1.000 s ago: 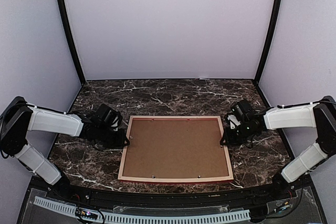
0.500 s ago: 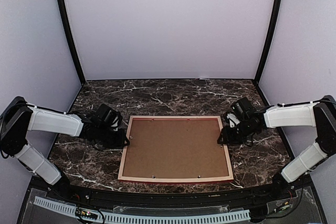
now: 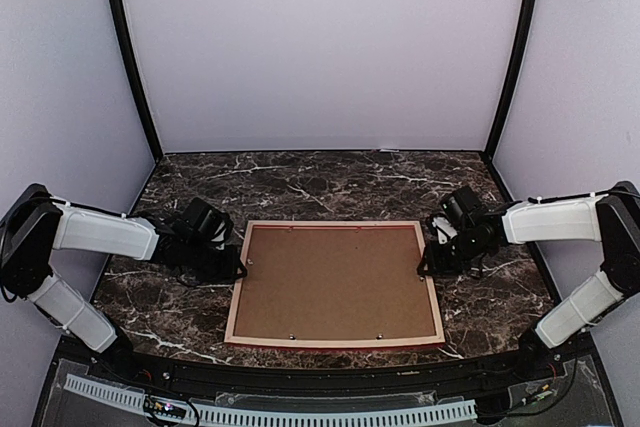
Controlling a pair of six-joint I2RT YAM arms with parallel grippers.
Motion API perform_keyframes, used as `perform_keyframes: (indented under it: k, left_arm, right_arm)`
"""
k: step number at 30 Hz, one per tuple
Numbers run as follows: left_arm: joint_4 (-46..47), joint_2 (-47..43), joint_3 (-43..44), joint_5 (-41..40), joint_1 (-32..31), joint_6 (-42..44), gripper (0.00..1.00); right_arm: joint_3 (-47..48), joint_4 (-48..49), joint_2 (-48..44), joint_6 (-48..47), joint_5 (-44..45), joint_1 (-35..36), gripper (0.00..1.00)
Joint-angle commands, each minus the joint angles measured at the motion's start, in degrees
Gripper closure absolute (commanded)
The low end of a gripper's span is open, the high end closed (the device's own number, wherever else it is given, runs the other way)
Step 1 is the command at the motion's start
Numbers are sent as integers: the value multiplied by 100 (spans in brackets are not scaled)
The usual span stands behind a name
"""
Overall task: Put the photo into the frame
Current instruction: Press the fastener onto the backboard.
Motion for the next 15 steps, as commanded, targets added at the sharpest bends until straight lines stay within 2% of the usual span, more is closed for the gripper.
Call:
perform_keyframes:
  k: [1,9,15]
  left_arm:
    - [-223,-57,-37,175,-59,81,80]
    - [-260,-62,-15,153,-57,82,80]
    - [-238,-13,2,171,-59,81,80]
  right_arm:
    - [-80,-143,46,-172,-74,14,65]
    - [-50,-253,94,-247,178,32,64]
    - [-11,-250,122,-244,219,40,68]
